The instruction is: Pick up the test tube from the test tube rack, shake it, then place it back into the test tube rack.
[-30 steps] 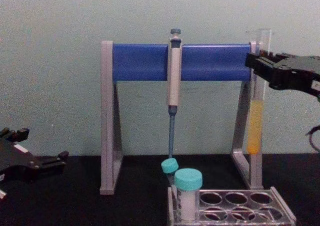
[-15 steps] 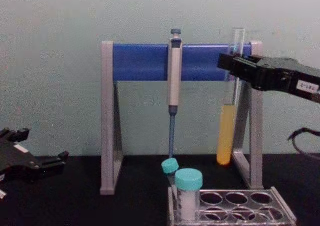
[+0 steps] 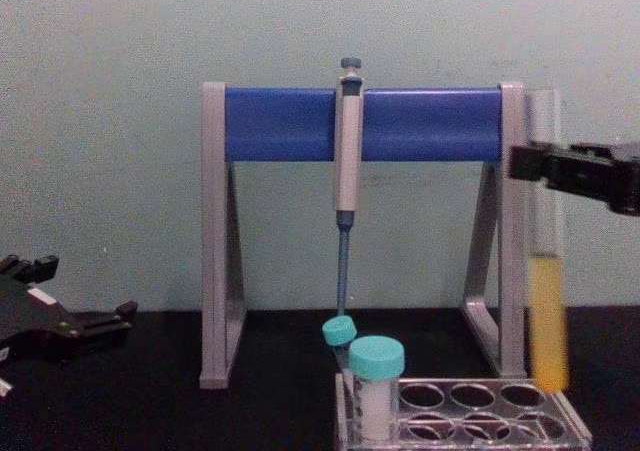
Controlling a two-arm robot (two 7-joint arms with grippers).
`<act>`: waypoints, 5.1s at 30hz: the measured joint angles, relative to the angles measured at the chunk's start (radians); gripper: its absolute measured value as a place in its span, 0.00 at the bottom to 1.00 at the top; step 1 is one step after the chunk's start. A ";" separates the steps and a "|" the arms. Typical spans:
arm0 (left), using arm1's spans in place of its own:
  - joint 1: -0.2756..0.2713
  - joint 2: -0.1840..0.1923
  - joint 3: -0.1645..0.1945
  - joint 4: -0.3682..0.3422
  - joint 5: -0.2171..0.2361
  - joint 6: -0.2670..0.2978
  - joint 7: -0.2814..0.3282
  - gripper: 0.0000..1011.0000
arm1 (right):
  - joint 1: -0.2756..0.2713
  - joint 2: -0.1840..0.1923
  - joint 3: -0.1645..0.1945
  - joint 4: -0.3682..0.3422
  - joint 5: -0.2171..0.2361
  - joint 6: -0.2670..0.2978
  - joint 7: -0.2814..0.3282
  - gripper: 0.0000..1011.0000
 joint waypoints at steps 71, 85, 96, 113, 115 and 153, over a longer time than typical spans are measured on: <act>0.000 0.000 0.000 0.000 0.000 0.000 0.000 0.99 | 0.048 -0.084 -0.056 0.071 -0.204 -0.245 -0.196 0.23; 0.000 0.000 0.000 0.000 0.000 0.000 0.000 0.99 | 0.089 -0.140 -0.079 0.155 -0.036 -0.249 0.018 0.23; 0.000 0.000 0.000 0.000 0.000 0.000 0.000 0.99 | 0.061 -0.008 -0.078 0.105 0.088 -0.158 0.155 0.23; 0.000 0.000 0.000 0.000 0.000 0.000 0.000 0.99 | 0.017 0.061 -0.051 0.039 -0.137 -0.204 -0.096 0.23; 0.000 0.000 0.000 0.000 0.000 0.000 0.000 0.99 | 0.026 0.041 -0.054 0.047 -0.172 -0.211 -0.123 0.23; 0.000 0.000 0.000 0.000 0.000 0.000 0.000 0.99 | 0.075 -0.047 -0.095 0.160 -0.005 -0.285 0.071 0.23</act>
